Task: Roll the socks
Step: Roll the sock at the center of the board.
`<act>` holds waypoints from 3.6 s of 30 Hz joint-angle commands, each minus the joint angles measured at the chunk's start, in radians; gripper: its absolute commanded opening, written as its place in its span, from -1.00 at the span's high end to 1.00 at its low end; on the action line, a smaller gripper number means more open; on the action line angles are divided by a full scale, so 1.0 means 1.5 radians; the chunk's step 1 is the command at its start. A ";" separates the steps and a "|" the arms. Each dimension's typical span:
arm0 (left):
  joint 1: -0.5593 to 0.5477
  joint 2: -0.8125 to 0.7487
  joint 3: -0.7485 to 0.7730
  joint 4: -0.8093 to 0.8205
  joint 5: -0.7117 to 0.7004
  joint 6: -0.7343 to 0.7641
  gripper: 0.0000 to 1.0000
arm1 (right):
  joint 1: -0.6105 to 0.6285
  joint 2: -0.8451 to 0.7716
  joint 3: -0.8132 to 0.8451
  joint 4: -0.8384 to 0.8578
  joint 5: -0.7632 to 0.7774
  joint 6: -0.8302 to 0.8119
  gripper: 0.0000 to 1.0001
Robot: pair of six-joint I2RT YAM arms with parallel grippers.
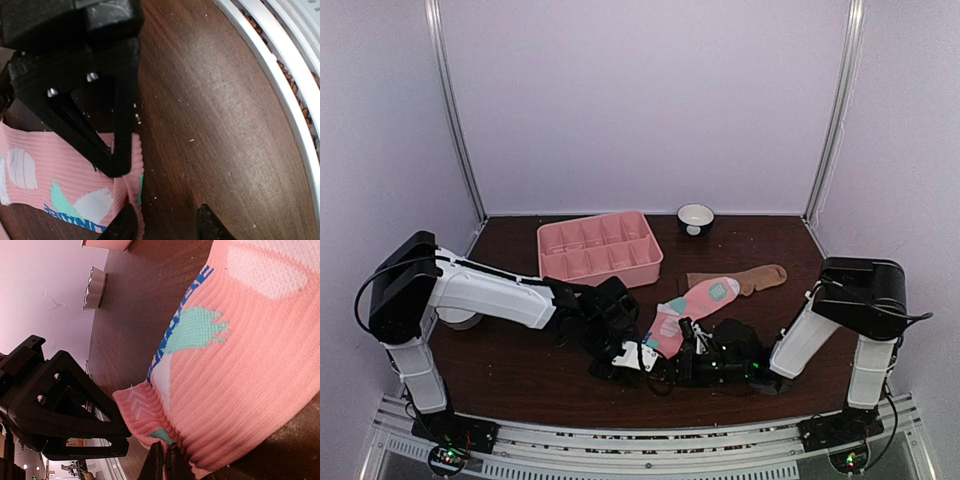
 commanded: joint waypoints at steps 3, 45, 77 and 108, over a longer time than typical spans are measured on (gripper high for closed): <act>-0.005 0.026 0.017 0.021 -0.025 0.020 0.17 | 0.000 0.048 -0.007 -0.159 -0.008 0.015 1.00; 0.084 0.135 0.151 -0.100 0.059 -0.129 0.69 | -0.006 0.030 -0.006 -0.153 -0.025 -0.005 1.00; 0.109 0.319 0.334 -0.414 0.157 -0.139 0.86 | 0.239 -0.444 -0.084 -0.551 0.822 -0.239 -0.99; 0.123 0.391 0.397 -0.449 0.130 -0.169 0.86 | 0.239 -0.113 0.133 -0.429 0.422 -0.923 0.25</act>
